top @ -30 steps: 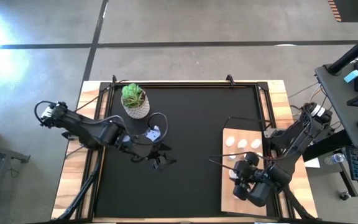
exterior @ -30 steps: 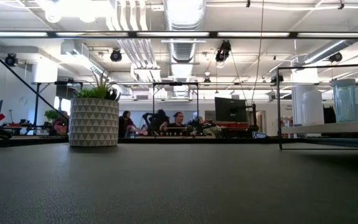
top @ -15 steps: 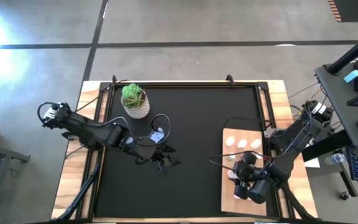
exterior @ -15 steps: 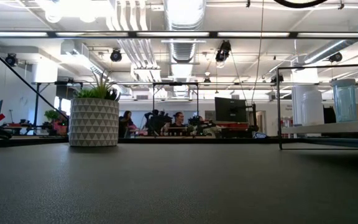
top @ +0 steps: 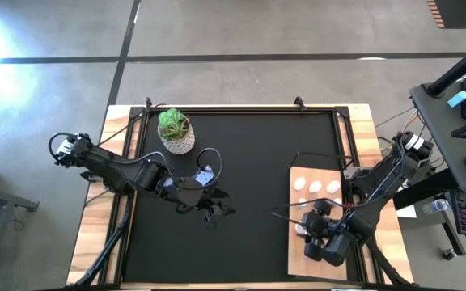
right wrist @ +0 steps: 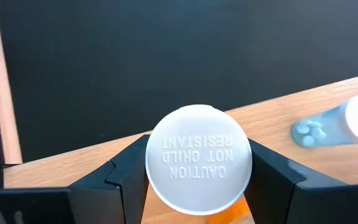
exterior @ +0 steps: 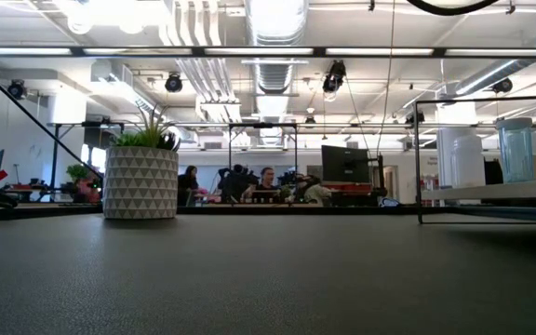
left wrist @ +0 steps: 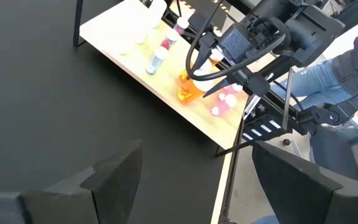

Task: Pick and place medicine bottles onto shelf by color
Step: Put the orange pill bottle on the shelf aligned with the other pill capsule bottles, then return to Home Position

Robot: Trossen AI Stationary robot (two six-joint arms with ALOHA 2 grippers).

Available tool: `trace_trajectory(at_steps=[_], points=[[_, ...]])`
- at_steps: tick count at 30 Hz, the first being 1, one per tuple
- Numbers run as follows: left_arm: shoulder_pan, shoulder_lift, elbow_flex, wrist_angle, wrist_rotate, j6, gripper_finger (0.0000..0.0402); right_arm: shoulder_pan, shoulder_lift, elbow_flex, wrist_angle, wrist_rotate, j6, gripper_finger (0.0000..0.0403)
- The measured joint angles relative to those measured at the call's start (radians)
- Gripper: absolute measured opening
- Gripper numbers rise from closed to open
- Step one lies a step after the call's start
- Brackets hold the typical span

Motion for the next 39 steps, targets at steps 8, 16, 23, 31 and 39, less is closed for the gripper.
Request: trace_trajectory(at_steps=[8,16,23,31,39], points=[[0.000,0.000,0.000,0.000,0.000,0.003,0.0286,0.000,0.000,-0.016,0.034,-0.001,-0.007,0.0201],[0.000,0.000,0.000,-0.001,0.000,0.003,0.0286,0.000,0.000,-0.018,0.034,-0.001,-0.010,0.0201],[0.000,0.000,0.000,-0.001,0.000,0.003,0.0286,0.000,0.000,-0.018,0.034,-0.001,-0.008,0.0203],[0.000,-0.001,0.000,-0.001,0.000,0.003,0.0286,0.000,0.000,-0.010,0.033,-0.001,-0.018,0.0249],[0.000,-0.002,0.000,-0.001,0.000,0.003,0.0286,-0.001,-0.031,0.000,-0.008,-0.057,-0.033,0.0296]])
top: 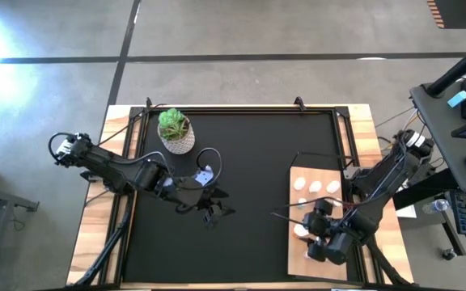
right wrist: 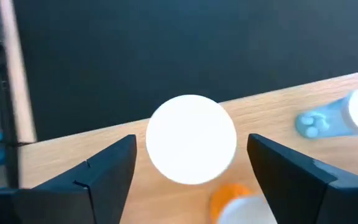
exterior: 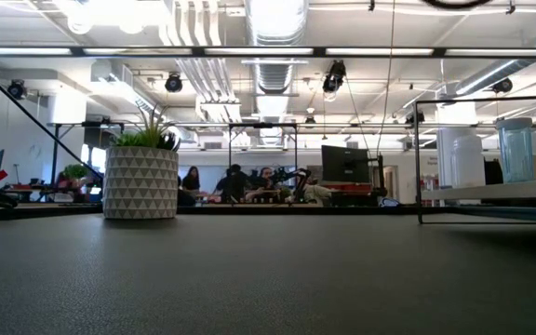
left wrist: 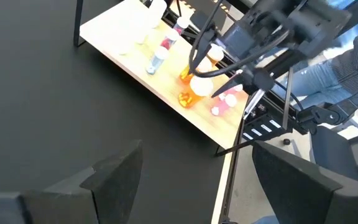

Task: Pick and place medicine bottles onto shelf by color
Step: Return to Home Position

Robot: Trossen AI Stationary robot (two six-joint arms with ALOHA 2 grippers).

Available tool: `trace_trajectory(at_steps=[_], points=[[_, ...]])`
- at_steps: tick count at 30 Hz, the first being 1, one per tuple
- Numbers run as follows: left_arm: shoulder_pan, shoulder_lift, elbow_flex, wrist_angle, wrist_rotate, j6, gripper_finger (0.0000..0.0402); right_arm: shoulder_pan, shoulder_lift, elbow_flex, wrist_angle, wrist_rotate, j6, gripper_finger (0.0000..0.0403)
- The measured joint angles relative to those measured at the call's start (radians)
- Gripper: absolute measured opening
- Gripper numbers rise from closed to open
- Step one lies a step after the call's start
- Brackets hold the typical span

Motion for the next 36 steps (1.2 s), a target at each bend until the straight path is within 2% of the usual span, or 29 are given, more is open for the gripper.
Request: trace_trajectory(at_steps=[4,8,15,19,26,36], points=[[0.002,-0.004,0.000,-0.003,0.000,0.001,0.0286,0.001,-0.049,0.045,-0.069,-0.015,-0.024,0.0308],[0.006,-0.037,0.000,-0.003,0.000,0.006,0.0286,0.001,-0.114,0.093,-0.073,-0.013,-0.128,0.0309],[-0.015,-0.147,0.000,0.004,-0.007,0.210,0.0286,0.004,-0.228,0.120,-0.026,0.110,-0.335,0.0296],[-0.049,-0.204,0.000,0.006,-0.079,0.325,0.0286,0.004,-0.302,0.085,0.030,0.144,-0.396,0.0290],[-0.092,-0.317,-0.065,0.008,-0.191,0.400,0.0286,0.004,-0.417,-0.041,0.271,0.145,-0.534,0.0286],[-0.093,-0.529,-0.311,0.102,-0.273,0.394,0.0286,0.004,-0.551,-0.245,0.617,0.129,-0.769,0.0283]])
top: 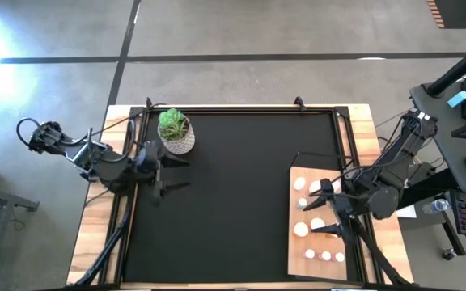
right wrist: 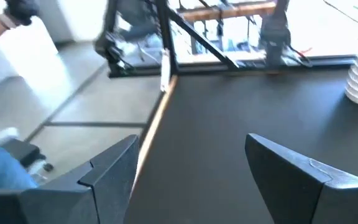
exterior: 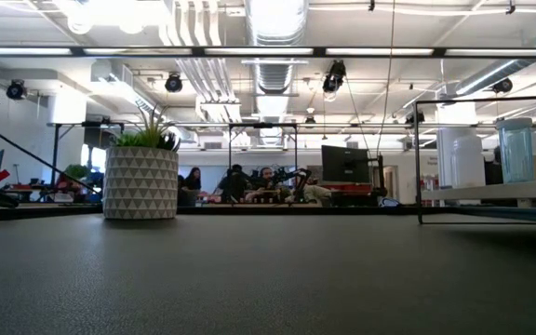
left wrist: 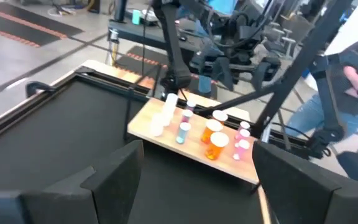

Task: Pick and place medicine bottles onto shelf by color
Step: Return to Home Position

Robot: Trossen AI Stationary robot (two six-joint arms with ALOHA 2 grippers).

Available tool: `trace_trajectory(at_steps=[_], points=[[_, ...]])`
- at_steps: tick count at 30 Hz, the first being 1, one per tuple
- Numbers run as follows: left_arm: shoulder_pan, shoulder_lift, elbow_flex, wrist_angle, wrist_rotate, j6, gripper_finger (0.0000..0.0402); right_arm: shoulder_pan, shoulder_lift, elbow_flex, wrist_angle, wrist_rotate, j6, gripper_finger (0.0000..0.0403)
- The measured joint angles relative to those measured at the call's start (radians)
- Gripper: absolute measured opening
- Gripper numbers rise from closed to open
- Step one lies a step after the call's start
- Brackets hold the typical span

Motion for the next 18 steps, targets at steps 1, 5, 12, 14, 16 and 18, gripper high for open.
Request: trace_trajectory(at_steps=[1,5,12,14,16,18], points=[[0.000,-0.023,-0.023,0.008,-0.009,0.000,0.0286,0.000,-0.021,-0.021,0.029,-0.013,-0.015,0.0282],[0.001,-0.105,-0.127,0.080,-0.026,0.009,0.0286,0.000,-0.110,-0.107,0.131,-0.091,-0.072,0.0278],[0.001,-0.231,-0.303,0.293,-0.029,0.105,0.0286,-0.002,-0.258,-0.224,0.215,-0.100,-0.117,0.0265],[0.001,-0.260,-0.346,0.348,-0.029,0.128,0.0286,-0.002,-0.295,-0.252,0.234,-0.100,-0.126,0.0260],[0.001,-0.283,-0.382,0.406,-0.029,0.148,0.0286,-0.001,-0.327,-0.275,0.251,-0.099,-0.131,0.0256],[0.001,-0.301,-0.413,0.442,-0.029,0.165,0.0286,-0.001,-0.354,-0.295,0.257,-0.099,-0.132,0.0251]])
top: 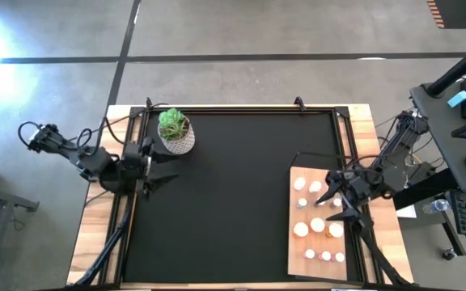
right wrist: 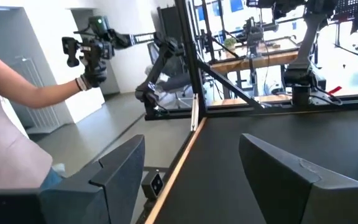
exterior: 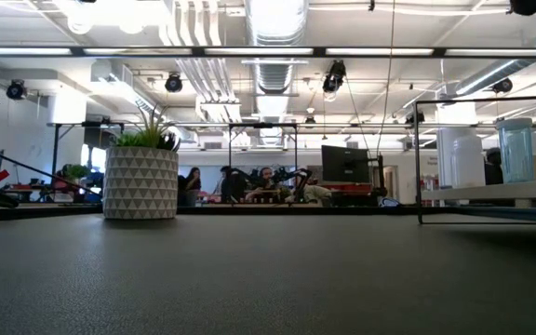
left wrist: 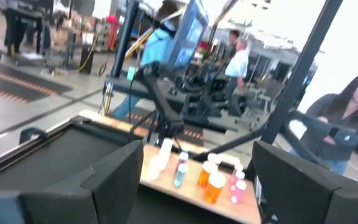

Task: Pick and place medicine bottles onto shelf by color
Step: Return to Home Position

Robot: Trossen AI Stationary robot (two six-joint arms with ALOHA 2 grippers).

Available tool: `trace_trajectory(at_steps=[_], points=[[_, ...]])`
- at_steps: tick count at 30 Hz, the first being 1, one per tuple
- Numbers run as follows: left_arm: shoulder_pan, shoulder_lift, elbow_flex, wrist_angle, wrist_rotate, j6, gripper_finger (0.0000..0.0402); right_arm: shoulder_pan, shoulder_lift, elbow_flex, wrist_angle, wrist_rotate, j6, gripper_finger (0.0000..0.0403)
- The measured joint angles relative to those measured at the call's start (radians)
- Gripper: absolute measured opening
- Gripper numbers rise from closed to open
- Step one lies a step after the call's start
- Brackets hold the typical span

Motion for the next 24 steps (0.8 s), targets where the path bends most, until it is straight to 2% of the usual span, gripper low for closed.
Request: trace_trajectory(at_steps=[8,18,24], points=[[0.000,-0.023,-0.121,0.178,0.000,0.079,0.0286,0.000,-0.060,-0.080,0.035,0.007,-0.007,0.0244],[0.001,0.001,-0.264,0.422,-0.011,0.077,0.0286,0.000,-0.096,-0.261,0.246,0.009,-0.016,0.0244],[0.001,0.046,-0.358,0.614,-0.015,0.073,0.0286,0.000,-0.129,-0.324,0.293,0.008,-0.015,0.0244]])
